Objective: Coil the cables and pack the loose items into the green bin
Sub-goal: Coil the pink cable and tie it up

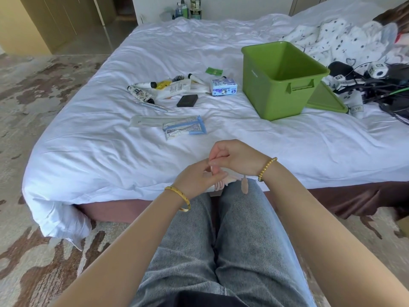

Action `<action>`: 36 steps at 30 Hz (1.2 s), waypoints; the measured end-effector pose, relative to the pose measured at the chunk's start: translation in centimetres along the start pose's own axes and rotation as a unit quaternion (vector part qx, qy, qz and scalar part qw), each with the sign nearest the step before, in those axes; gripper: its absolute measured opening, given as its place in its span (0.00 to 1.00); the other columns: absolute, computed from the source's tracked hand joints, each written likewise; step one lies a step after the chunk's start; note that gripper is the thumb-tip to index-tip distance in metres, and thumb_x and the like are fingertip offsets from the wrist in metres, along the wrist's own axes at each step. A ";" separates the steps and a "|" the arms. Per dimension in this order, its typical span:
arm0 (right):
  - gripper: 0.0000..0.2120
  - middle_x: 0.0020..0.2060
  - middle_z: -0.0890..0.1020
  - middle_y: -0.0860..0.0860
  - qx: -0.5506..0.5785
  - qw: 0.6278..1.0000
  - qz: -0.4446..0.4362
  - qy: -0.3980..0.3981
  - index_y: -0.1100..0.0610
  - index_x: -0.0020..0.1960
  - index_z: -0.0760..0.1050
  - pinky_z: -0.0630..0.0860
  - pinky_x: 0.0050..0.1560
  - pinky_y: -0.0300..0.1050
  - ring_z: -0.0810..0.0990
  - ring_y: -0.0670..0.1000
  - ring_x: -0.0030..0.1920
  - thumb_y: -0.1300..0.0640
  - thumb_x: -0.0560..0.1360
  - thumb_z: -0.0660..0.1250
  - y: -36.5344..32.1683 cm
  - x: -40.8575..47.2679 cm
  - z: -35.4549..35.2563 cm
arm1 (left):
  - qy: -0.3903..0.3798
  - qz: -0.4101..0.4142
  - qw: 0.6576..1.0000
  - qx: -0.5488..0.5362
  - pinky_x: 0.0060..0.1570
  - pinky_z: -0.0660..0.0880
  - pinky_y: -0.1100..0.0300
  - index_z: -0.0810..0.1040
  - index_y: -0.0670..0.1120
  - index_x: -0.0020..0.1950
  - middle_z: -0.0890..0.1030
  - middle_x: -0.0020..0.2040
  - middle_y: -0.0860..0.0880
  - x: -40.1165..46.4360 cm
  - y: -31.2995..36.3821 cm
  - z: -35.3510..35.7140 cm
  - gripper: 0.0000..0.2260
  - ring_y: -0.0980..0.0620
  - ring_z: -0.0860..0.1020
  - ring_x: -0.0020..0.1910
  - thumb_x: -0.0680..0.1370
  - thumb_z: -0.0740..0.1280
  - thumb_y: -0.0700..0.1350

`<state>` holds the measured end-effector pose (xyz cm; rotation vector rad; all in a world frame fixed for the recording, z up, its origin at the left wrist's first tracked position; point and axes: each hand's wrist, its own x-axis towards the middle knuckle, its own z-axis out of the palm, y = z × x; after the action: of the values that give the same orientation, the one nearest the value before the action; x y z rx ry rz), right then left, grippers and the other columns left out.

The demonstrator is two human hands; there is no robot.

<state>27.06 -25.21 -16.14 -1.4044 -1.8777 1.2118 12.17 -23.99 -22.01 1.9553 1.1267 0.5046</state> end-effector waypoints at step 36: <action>0.11 0.27 0.74 0.53 0.175 0.967 0.096 0.156 0.61 0.48 0.72 0.77 0.43 0.45 0.73 0.50 0.32 0.58 0.80 0.54 -0.2 0.8 1.4 | 0.379 -0.077 0.898 -0.208 0.60 0.72 0.49 0.70 0.44 0.68 0.72 0.62 0.42 3.3 4.7 -0.1 0.16 0.45 0.74 0.58 0.80 0.58 0.39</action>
<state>25.57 -24.97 -16.68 -1.4980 -1.2680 1.2538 16.34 -22.50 -18.34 1.2876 1.4656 1.3723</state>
